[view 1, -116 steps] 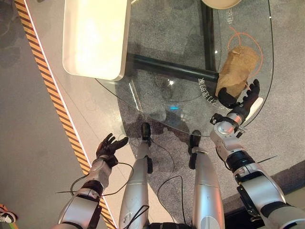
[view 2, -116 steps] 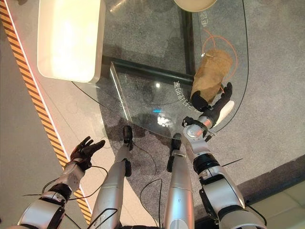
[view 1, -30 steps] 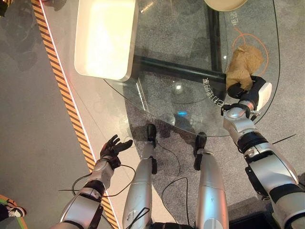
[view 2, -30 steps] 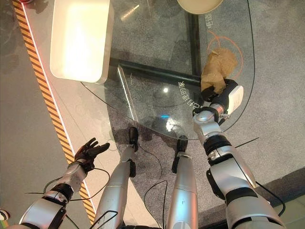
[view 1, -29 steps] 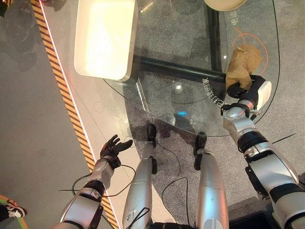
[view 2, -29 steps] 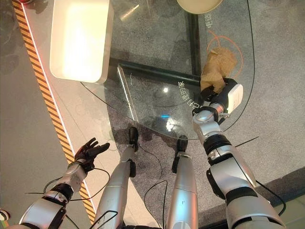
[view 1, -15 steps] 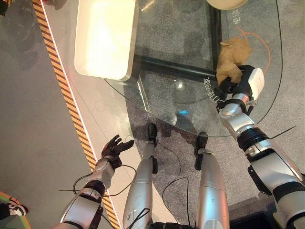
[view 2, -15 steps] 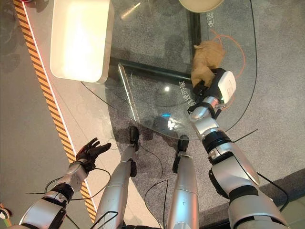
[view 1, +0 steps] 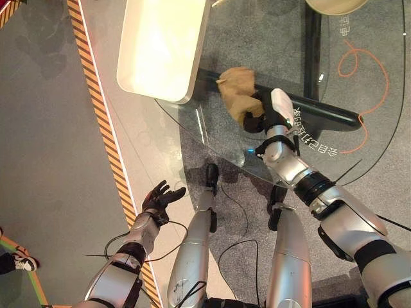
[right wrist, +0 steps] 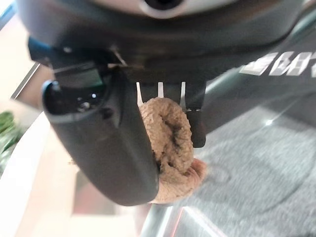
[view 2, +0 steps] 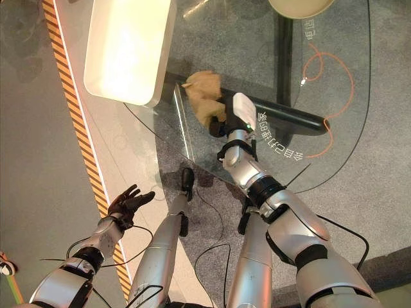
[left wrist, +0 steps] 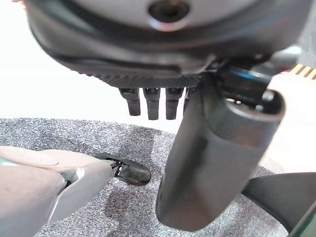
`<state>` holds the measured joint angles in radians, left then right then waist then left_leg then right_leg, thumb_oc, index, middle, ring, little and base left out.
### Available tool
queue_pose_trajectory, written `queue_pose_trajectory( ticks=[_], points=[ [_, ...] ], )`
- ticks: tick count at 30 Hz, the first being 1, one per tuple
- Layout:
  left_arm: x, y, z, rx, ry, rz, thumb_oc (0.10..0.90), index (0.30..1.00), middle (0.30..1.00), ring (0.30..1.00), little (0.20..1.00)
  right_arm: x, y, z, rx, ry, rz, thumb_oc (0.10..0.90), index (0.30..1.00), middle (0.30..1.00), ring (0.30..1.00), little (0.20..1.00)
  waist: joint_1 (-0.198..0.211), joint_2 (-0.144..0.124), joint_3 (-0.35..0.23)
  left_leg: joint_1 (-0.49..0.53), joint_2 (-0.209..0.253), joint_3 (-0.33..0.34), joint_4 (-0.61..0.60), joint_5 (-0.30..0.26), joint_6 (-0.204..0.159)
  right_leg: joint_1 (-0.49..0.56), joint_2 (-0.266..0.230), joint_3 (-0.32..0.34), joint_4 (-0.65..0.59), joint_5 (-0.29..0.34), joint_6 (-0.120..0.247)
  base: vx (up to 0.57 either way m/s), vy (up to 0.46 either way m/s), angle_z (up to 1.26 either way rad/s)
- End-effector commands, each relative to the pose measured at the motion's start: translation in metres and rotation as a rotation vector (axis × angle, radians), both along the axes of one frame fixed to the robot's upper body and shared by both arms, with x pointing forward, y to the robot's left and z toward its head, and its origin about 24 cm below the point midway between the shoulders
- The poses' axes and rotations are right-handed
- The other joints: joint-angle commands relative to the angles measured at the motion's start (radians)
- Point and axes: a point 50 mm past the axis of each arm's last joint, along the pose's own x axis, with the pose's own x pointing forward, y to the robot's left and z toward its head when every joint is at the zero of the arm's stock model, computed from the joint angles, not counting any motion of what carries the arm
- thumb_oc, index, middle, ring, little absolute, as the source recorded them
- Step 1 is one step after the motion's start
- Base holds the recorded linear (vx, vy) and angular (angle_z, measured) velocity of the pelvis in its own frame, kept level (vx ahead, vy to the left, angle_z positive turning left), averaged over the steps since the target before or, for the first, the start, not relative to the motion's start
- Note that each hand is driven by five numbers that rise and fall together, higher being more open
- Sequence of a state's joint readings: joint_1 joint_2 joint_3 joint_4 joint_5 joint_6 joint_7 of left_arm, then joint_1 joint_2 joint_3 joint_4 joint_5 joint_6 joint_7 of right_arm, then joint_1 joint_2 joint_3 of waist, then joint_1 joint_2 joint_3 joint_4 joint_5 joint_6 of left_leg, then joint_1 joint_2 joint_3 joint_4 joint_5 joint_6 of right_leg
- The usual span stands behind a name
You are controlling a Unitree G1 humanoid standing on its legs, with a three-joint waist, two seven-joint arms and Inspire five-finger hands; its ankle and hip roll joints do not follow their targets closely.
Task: Wipe the table with a cloth and put it in the basket.
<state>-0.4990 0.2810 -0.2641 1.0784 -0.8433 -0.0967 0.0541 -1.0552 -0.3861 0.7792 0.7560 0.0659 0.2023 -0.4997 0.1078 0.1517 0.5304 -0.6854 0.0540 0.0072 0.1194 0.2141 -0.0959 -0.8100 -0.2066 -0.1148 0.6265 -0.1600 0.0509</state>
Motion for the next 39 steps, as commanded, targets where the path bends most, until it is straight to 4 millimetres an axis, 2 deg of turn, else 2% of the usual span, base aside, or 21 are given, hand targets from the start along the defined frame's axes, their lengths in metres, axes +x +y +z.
queue_pose_trajectory(
  ticks=[1,9,14,21,28,35,37,39],
  points=[
    [-0.006,0.006,-0.006,0.075,0.026,-0.008,0.800,0.900,0.900,0.900,0.900,-0.010,0.055,0.059,-0.082,-0.234,0.275,0.100,0.300,0.300,0.300,0.200,-0.004,0.030,-0.010,-0.004,-0.072,0.021,0.124,-0.134,0.037,0.085,0.000,-0.037,-0.278,0.151,0.017,0.00,0.000,0.08],
    [-0.005,0.008,-0.005,0.077,0.028,-0.013,0.800,0.900,0.900,0.900,0.900,-0.012,0.066,0.043,-0.190,-0.149,0.362,0.100,0.300,0.300,0.300,0.200,0.000,0.031,-0.010,-0.003,-0.073,0.020,0.122,-0.131,0.036,0.086,-0.004,-0.040,-0.277,0.152,0.021,0.00,0.000,0.01],
    [0.000,0.012,0.001,0.088,0.022,-0.019,0.800,0.900,0.900,0.900,0.900,-0.014,0.073,0.034,-0.289,-0.102,0.430,0.100,0.300,0.300,0.300,0.200,0.005,0.023,-0.010,-0.014,-0.070,0.018,0.126,-0.130,0.037,0.080,-0.005,-0.047,-0.279,0.155,0.023,-0.01,-0.033,0.04],
    [0.003,0.018,0.005,0.099,0.021,-0.022,0.800,0.900,0.900,0.900,0.900,-0.010,0.064,0.036,-0.253,-0.123,0.378,0.100,0.300,0.300,0.300,0.200,0.006,0.016,-0.010,-0.017,-0.067,0.015,0.129,-0.129,0.037,0.081,-0.006,-0.051,-0.280,0.159,0.025,0.00,-0.009,0.00],
    [0.002,0.021,0.004,0.096,0.028,-0.009,0.800,0.900,0.900,0.900,0.900,0.000,0.037,0.049,-0.115,-0.212,0.193,0.100,0.300,0.300,0.300,0.200,0.006,0.015,-0.010,-0.019,-0.062,0.014,0.134,-0.129,0.039,0.078,-0.004,-0.050,-0.272,0.162,0.025,0.00,0.000,0.00],
    [-0.008,0.025,-0.005,0.089,0.036,0.015,0.800,0.900,0.900,0.900,0.900,0.005,-0.017,0.079,0.147,-0.425,-0.094,0.100,0.300,0.300,0.300,0.200,0.000,0.010,-0.010,-0.029,-0.051,0.015,0.145,-0.135,0.044,0.069,0.004,-0.044,-0.262,0.163,0.026,0.00,0.000,0.00],
    [-0.009,0.025,-0.005,0.088,0.036,0.018,0.800,0.900,0.900,0.900,0.900,0.005,-0.024,0.081,0.182,-0.444,-0.133,0.100,0.300,0.300,0.300,0.200,-0.001,0.009,-0.010,-0.031,-0.050,0.015,0.147,-0.137,0.045,0.066,0.005,-0.044,-0.260,0.163,0.027,0.00,0.000,0.00],
    [-0.010,0.027,-0.006,0.085,0.038,0.026,0.800,0.900,0.900,0.900,0.900,0.004,-0.042,0.087,0.253,-0.489,-0.213,0.100,0.300,0.300,0.300,0.200,-0.005,0.007,-0.010,-0.037,-0.048,0.017,0.155,-0.141,0.047,0.059,0.007,-0.041,-0.253,0.162,0.026,0.00,0.000,0.00]
  ],
)
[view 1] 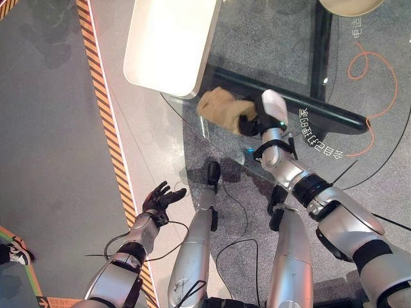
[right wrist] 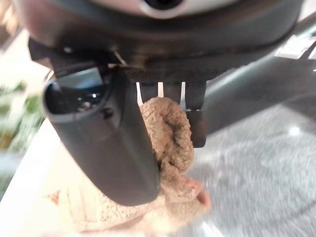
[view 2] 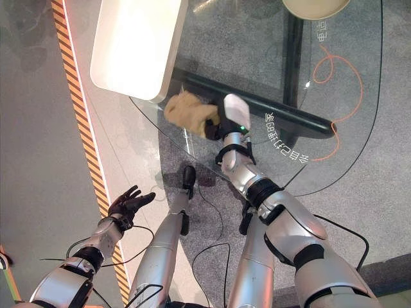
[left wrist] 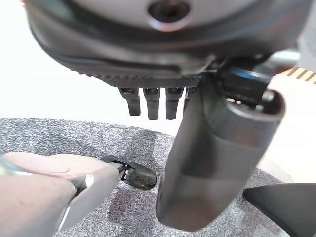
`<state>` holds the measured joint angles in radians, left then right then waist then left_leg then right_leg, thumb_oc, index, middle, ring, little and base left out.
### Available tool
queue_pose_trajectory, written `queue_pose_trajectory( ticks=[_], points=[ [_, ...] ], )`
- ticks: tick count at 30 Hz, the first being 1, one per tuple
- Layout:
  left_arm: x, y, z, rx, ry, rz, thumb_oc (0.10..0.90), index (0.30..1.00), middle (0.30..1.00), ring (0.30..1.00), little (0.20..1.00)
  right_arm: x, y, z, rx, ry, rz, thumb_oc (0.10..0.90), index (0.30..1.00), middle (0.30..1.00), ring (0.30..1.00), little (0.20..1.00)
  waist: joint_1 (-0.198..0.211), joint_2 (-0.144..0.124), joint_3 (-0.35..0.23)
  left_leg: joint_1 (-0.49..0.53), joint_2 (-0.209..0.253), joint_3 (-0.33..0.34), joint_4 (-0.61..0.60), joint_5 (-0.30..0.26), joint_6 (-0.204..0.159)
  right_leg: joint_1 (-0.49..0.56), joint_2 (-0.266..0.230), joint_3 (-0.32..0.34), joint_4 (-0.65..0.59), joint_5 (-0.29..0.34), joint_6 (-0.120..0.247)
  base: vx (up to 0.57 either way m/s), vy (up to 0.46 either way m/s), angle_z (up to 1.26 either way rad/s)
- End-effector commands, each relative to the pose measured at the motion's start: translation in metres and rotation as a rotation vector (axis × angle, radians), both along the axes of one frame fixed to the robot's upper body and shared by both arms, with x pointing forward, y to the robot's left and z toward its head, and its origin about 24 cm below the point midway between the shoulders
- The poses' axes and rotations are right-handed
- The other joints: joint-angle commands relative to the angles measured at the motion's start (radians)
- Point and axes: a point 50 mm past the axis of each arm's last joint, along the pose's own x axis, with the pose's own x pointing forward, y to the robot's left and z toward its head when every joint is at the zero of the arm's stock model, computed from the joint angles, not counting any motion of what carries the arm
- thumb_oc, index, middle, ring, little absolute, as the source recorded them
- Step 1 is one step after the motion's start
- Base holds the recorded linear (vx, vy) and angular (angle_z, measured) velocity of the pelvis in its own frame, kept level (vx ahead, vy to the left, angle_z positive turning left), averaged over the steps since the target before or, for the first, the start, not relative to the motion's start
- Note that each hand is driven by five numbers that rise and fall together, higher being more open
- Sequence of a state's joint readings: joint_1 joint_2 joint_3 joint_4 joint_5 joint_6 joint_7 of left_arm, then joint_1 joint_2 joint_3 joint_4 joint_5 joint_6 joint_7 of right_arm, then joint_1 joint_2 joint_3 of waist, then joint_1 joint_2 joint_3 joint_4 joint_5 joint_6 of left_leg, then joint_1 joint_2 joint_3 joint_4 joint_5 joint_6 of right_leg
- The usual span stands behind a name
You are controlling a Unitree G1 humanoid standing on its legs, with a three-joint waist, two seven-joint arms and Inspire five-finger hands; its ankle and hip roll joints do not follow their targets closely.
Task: Wipe the table with a cloth and put it in the basket.
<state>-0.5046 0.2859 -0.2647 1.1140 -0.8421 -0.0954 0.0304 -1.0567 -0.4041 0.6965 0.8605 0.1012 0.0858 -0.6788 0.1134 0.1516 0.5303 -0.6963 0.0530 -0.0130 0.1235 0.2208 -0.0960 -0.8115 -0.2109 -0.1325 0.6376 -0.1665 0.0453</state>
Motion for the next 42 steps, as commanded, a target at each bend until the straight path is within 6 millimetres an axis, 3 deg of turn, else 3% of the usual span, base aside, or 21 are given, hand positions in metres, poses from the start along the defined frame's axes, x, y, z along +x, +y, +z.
queue_pose_trajectory(
  ticks=[1,9,13,17,23,29,42],
  points=[
    [-0.008,0.024,-0.003,0.081,0.019,0.036,0.800,0.900,0.900,0.900,0.900,0.000,-0.021,0.079,0.138,-0.352,-0.105,0.100,0.300,0.300,0.300,0.200,-0.014,0.006,-0.010,-0.029,-0.046,0.036,0.155,-0.151,0.049,0.056,0.013,-0.022,-0.259,0.166,0.032,0.00,0.000,0.00],
    [-0.013,0.035,-0.002,0.084,0.023,0.077,0.800,0.900,0.900,0.900,0.900,-0.012,-0.108,0.072,0.342,-0.401,-0.411,0.100,0.300,0.300,0.300,0.200,-0.030,-0.010,-0.010,-0.051,-0.037,0.038,0.176,-0.170,0.060,0.030,0.020,-0.020,-0.242,0.163,0.035,0.00,0.000,0.00],
    [-0.013,0.041,0.000,0.085,0.021,0.084,0.800,0.900,0.900,0.900,0.900,-0.021,-0.140,0.065,0.376,-0.406,-0.523,0.100,0.300,0.300,0.300,0.200,-0.035,-0.013,-0.010,-0.060,-0.035,0.036,0.187,-0.178,0.063,0.022,0.021,-0.018,-0.237,0.160,0.036,0.00,0.000,0.00],
    [-0.012,0.045,0.002,0.086,0.016,0.094,0.800,0.900,0.900,0.900,0.900,-0.038,-0.184,0.049,0.424,-0.388,-0.698,0.100,0.300,0.300,0.300,0.200,-0.043,-0.017,-0.010,-0.072,-0.033,0.035,0.200,-0.188,0.069,0.010,0.024,-0.014,-0.236,0.164,0.037,0.00,0.000,0.00],
    [-0.011,0.055,0.007,0.093,0.017,0.109,0.800,0.900,0.900,0.900,0.900,-0.065,-0.230,0.023,0.603,-0.355,-0.864,0.100,0.300,0.300,0.300,0.200,-0.054,-0.026,-0.010,-0.083,-0.027,0.031,0.211,-0.197,0.070,0.001,0.027,-0.009,-0.236,0.168,0.041,0.00,-0.010,0.01],
    [-0.011,0.069,0.013,0.105,0.016,0.132,0.800,0.900,0.900,0.900,0.900,-0.082,-0.250,0.016,0.710,-0.400,-0.951,0.100,0.300,0.300,0.300,0.200,-0.062,-0.040,-0.010,-0.085,-0.023,0.028,0.210,-0.199,0.067,-0.001,0.033,-0.004,-0.242,0.175,0.048,0.00,-0.012,-0.01],
    [-0.008,0.088,0.025,0.120,0.009,0.162,0.800,0.900,0.900,0.900,0.900,-0.100,-0.269,0.007,0.870,-0.446,-1.027,0.100,0.300,0.300,0.300,0.200,-0.073,-0.067,-0.010,-0.078,-0.014,0.026,0.189,-0.198,0.058,0.013,0.041,-0.001,-0.268,0.180,0.053,0.00,-0.010,-0.03]
  ],
)
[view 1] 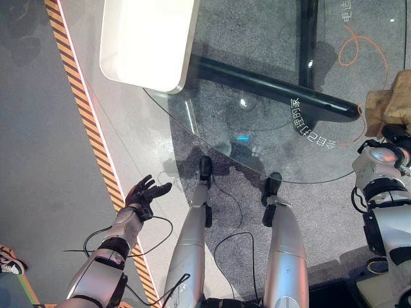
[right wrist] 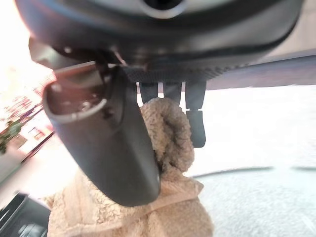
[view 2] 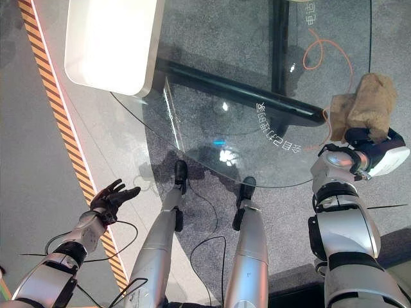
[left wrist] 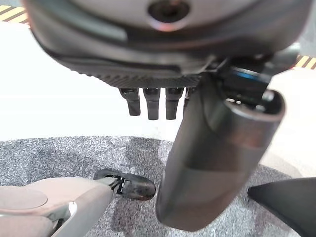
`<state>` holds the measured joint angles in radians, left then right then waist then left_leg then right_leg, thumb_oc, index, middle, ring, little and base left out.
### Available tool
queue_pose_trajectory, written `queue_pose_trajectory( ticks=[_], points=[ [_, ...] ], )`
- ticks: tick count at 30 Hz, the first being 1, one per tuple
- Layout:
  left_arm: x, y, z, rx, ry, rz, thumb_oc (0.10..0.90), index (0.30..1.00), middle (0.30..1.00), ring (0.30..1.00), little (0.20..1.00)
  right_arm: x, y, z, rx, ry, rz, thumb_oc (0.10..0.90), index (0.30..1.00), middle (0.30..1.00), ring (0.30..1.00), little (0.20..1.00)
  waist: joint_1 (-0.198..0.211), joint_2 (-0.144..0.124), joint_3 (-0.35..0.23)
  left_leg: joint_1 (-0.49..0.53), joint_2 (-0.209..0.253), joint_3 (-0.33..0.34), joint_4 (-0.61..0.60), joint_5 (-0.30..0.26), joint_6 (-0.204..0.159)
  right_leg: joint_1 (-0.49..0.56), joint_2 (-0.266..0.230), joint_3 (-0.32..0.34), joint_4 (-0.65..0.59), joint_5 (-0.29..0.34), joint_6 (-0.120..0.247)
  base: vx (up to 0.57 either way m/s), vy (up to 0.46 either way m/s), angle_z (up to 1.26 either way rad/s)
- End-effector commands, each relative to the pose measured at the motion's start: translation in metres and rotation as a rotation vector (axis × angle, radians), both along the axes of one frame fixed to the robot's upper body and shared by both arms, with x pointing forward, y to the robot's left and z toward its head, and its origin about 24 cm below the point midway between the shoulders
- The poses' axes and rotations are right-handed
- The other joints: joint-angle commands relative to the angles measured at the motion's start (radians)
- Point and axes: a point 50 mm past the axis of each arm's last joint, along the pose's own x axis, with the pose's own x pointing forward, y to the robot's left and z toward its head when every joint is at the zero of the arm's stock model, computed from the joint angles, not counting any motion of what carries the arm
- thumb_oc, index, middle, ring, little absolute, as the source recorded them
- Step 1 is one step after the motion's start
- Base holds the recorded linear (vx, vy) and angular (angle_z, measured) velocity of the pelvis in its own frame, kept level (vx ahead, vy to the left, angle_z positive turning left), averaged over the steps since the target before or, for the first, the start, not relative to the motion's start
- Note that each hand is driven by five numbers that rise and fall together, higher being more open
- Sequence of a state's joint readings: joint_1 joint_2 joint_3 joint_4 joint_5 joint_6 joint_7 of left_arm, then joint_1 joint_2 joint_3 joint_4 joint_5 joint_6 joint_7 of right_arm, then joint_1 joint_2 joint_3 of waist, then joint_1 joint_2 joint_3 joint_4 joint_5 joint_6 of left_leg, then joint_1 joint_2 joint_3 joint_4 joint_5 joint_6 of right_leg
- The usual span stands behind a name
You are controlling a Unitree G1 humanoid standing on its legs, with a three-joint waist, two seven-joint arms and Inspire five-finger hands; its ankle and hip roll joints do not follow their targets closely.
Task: Wipe the table with a cloth and put it in the basket.
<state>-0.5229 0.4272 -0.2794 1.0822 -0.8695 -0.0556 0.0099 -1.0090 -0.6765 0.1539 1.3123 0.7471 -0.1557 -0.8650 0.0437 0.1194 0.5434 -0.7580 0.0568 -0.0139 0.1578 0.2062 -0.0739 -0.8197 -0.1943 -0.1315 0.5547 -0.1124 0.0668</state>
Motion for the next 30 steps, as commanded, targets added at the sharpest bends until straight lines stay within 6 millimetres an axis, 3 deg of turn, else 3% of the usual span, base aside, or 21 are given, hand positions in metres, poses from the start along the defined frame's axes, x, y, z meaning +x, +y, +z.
queue_pose_trajectory(
  ticks=[1,8,10,15,24,30],
  points=[
    [-0.013,0.044,0.003,0.038,0.036,0.140,0.800,0.900,0.900,0.900,0.900,-0.035,-0.049,0.029,-0.113,-0.074,-0.178,0.100,0.300,0.300,0.300,0.200,-0.004,-0.035,-0.023,-0.015,-0.019,0.027,0.151,-0.183,0.036,0.023,0.026,-0.003,-0.188,0.127,0.032,0.00,0.000,0.00],
    [-0.010,0.045,0.006,0.039,0.033,0.130,0.800,0.900,0.900,0.900,0.900,-0.012,-0.025,0.055,-0.279,-0.143,-0.012,0.100,0.300,0.300,0.300,0.200,-0.003,-0.034,-0.023,-0.012,-0.020,0.027,0.143,-0.180,0.033,0.026,0.022,-0.006,-0.201,0.132,0.034,0.00,0.000,0.00],
    [-0.010,0.042,0.005,0.037,0.029,0.121,0.800,0.900,0.900,0.900,0.900,0.004,-0.003,0.075,-0.394,-0.179,0.093,0.100,0.300,0.300,0.300,0.200,0.001,-0.030,-0.023,-0.007,-0.023,0.028,0.140,-0.179,0.031,0.031,0.020,-0.009,-0.206,0.129,0.032,0.00,0.000,0.00],
    [-0.008,0.035,0.004,0.033,0.023,0.106,0.800,0.900,0.900,0.900,0.900,0.026,0.039,0.104,-0.543,-0.220,0.241,0.100,0.300,0.300,0.300,0.200,0.008,-0.024,-0.023,-0.002,-0.029,0.030,0.128,-0.175,0.029,0.036,0.015,-0.014,-0.211,0.125,0.029,-0.01,0.008,-0.02],
    [-0.010,0.023,-0.004,0.024,0.021,0.077,0.800,0.900,0.900,0.900,0.900,0.045,0.105,0.132,-0.774,-0.198,0.412,0.100,0.300,0.300,0.300,0.200,0.022,-0.013,-0.023,0.010,-0.039,0.035,0.121,-0.170,0.030,0.048,0.011,-0.025,-0.209,0.111,0.017,0.00,0.003,0.00],
    [-0.009,0.016,-0.005,0.019,0.022,0.064,0.800,0.900,0.900,0.900,0.900,0.049,0.127,0.132,-0.822,-0.172,0.463,0.100,0.300,0.300,0.300,0.200,0.027,-0.007,-0.023,0.012,-0.043,0.040,0.120,-0.168,0.031,0.051,0.008,-0.029,-0.207,0.106,0.013,0.00,0.018,0.06]
  ],
)
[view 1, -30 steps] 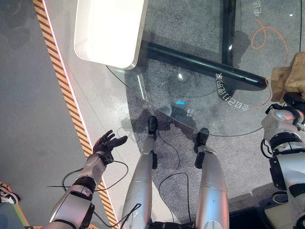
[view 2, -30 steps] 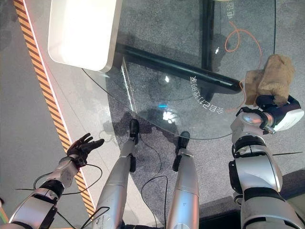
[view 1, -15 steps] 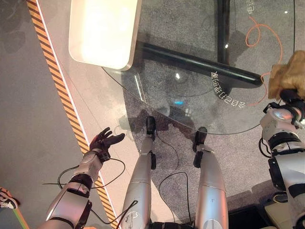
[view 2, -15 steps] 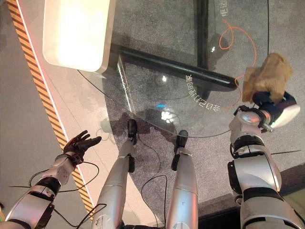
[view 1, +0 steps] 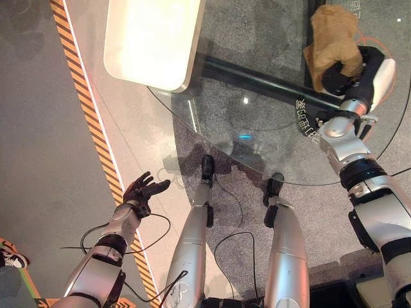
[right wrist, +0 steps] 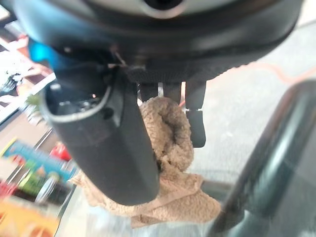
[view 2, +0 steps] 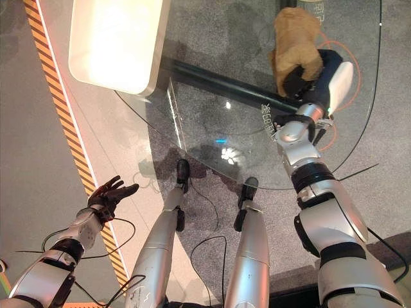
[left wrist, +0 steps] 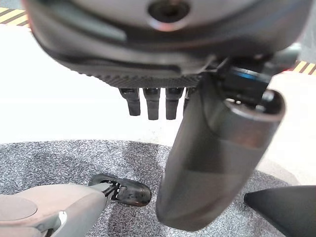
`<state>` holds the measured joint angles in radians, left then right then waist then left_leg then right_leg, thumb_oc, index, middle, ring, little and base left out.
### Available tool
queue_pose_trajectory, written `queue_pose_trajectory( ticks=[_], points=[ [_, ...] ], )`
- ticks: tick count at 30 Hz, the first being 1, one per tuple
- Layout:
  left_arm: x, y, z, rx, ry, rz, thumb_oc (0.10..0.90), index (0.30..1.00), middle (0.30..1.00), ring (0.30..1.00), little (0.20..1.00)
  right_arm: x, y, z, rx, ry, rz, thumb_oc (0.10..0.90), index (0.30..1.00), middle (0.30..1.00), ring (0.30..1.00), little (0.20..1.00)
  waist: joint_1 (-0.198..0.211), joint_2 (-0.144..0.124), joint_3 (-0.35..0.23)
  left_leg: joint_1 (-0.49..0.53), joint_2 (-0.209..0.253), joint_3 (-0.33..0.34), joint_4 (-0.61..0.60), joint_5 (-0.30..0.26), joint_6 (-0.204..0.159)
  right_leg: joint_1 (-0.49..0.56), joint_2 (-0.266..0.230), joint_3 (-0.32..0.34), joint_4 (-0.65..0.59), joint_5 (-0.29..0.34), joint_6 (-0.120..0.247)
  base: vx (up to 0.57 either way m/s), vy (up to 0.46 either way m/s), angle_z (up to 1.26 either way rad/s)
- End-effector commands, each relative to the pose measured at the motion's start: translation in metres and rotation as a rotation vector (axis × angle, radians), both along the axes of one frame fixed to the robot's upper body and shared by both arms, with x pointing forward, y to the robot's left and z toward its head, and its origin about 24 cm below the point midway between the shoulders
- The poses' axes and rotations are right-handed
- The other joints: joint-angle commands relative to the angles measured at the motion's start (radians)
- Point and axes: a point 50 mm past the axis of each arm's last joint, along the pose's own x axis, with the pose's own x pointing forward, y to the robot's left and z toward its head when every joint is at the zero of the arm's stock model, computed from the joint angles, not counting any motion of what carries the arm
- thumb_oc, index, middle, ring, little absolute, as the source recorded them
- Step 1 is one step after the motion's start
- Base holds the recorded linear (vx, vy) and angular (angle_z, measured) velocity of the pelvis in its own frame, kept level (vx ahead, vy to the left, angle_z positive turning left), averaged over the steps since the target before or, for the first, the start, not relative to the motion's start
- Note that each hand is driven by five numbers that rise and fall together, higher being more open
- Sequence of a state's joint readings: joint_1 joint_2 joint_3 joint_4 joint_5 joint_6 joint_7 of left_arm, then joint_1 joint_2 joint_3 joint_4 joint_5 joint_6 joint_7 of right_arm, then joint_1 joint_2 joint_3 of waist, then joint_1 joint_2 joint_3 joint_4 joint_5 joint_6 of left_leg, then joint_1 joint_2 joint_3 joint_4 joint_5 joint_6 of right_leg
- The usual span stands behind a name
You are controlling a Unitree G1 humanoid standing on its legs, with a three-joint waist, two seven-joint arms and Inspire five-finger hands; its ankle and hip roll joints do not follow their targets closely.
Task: Wipe the table with a cloth and put it in the basket.
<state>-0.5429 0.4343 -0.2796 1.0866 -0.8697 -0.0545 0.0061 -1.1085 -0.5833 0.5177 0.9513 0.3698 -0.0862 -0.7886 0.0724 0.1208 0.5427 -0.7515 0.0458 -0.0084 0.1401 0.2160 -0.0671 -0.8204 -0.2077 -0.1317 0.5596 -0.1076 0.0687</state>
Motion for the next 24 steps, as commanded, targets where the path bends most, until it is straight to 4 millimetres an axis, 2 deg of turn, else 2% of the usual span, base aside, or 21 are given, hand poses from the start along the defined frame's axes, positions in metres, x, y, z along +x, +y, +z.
queue_pose_trajectory(
  ticks=[1,10,14,17,24],
  points=[
    [-0.014,0.014,-0.011,0.013,0.038,0.066,0.800,0.900,0.900,0.900,0.900,-0.007,0.003,0.060,-0.116,-0.203,-0.012,0.100,0.300,0.300,0.300,0.200,-0.001,-0.007,-0.023,0.006,-0.032,0.034,0.137,-0.177,0.025,0.052,0.022,-0.029,-0.212,0.102,0.011,0.00,0.009,0.03],
    [-0.014,0.004,-0.015,0.009,0.040,0.044,0.800,0.900,0.900,0.900,0.900,0.000,0.041,0.048,-0.245,-0.121,0.124,0.100,0.300,0.300,0.300,0.200,0.006,0.003,-0.023,0.014,-0.039,0.038,0.133,-0.175,0.025,0.061,0.019,-0.034,-0.218,0.102,0.007,0.00,0.000,0.00],
    [-0.014,-0.002,-0.017,0.006,0.040,0.034,0.800,0.900,0.900,0.900,0.900,0.000,0.072,0.039,-0.364,-0.088,0.245,0.100,0.300,0.300,0.300,0.200,0.009,0.005,-0.023,0.018,-0.043,0.040,0.131,-0.171,0.024,0.065,0.017,-0.036,-0.220,0.102,0.006,0.00,0.000,0.00],
    [-0.014,-0.005,-0.018,0.006,0.040,0.030,0.800,0.900,0.900,0.900,0.900,-0.001,0.082,0.037,-0.403,-0.084,0.287,0.100,0.300,0.300,0.300,0.200,0.009,0.007,-0.023,0.019,-0.045,0.041,0.128,-0.170,0.024,0.067,0.017,-0.037,-0.221,0.102,0.006,0.00,0.000,0.00],
    [-0.015,-0.012,-0.022,-0.001,0.042,0.026,0.800,0.900,0.900,0.900,0.900,-0.014,0.136,0.027,-0.597,-0.099,0.537,0.100,0.300,0.300,0.300,0.200,0.009,0.011,-0.023,0.026,-0.050,0.041,0.115,-0.158,0.018,0.073,0.016,-0.036,-0.226,0.100,0.007,0.00,0.000,0.00]
  ],
)
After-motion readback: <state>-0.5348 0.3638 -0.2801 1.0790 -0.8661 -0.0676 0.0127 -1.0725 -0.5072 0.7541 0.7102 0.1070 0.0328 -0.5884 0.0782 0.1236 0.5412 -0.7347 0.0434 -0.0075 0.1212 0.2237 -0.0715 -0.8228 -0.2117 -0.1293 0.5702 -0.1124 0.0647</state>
